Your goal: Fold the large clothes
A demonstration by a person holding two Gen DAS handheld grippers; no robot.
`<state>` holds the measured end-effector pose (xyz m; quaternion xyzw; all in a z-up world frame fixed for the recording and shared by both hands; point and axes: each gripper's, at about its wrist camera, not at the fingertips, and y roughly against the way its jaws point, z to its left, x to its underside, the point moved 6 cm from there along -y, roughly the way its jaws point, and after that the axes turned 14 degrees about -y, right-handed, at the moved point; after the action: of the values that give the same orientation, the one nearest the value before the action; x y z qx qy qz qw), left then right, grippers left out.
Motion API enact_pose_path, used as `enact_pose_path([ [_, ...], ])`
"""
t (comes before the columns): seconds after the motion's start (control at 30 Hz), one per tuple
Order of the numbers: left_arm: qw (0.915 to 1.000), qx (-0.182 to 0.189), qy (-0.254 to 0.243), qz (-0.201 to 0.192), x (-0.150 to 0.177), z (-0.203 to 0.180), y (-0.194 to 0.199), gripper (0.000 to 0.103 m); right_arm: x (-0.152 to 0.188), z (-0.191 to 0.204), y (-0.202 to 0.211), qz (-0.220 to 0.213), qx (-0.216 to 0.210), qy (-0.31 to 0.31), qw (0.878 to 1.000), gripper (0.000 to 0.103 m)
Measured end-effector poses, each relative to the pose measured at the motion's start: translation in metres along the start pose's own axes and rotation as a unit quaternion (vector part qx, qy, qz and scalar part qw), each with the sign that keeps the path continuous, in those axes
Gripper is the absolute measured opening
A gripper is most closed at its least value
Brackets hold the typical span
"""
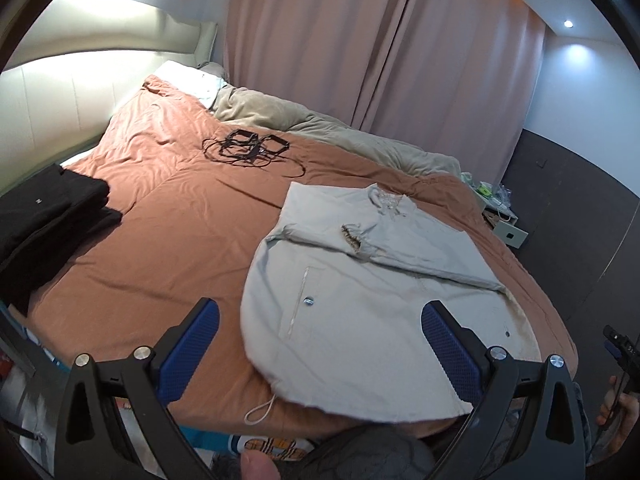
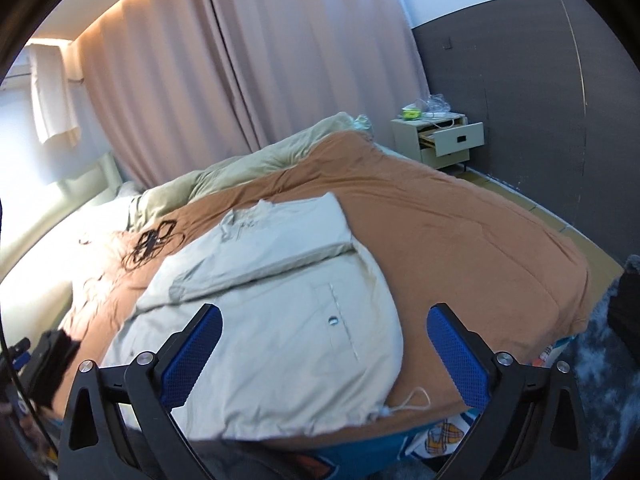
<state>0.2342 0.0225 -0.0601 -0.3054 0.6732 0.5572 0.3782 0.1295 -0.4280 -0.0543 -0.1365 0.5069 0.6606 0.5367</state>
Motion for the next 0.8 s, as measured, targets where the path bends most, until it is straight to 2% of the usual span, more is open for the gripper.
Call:
enact_pose_path([
  [0.3,0.9989,-0.009,0.021,0.042,0.044,0.019,0.006,0.103,0.032,-0.033,-0.001,0.044,0.005,-0.004,0.999,0.103],
  [0.43,0.9983,0.003,0.032,0.049,0.060,0.023,-0.004,0.103,0.049,-0.053,-0.013,0.071,0.004,-0.021,0.997,0.102],
  [0.53,0.9975,0.006,0.036,0.061,0.070,0.027,-0.017,0.103,0.060,-0.065,-0.026,0.084,0.006,-0.035,0.996,0.098],
  [0.6,0.9965,0.016,0.046,0.068,0.076,0.031,-0.030,0.103,0.067,-0.071,-0.040,0.102,-0.001,-0.050,0.994,0.089],
  [0.67,0.9953,0.018,0.057,0.076,0.081,0.036,-0.043,0.095,0.074,-0.072,-0.054,0.118,-0.011,-0.060,0.991,0.086],
  [0.8,0.9897,0.032,0.095,0.103,0.092,0.053,-0.074,0.078,0.078,-0.075,-0.088,0.137,-0.003,-0.059,0.989,0.083],
])
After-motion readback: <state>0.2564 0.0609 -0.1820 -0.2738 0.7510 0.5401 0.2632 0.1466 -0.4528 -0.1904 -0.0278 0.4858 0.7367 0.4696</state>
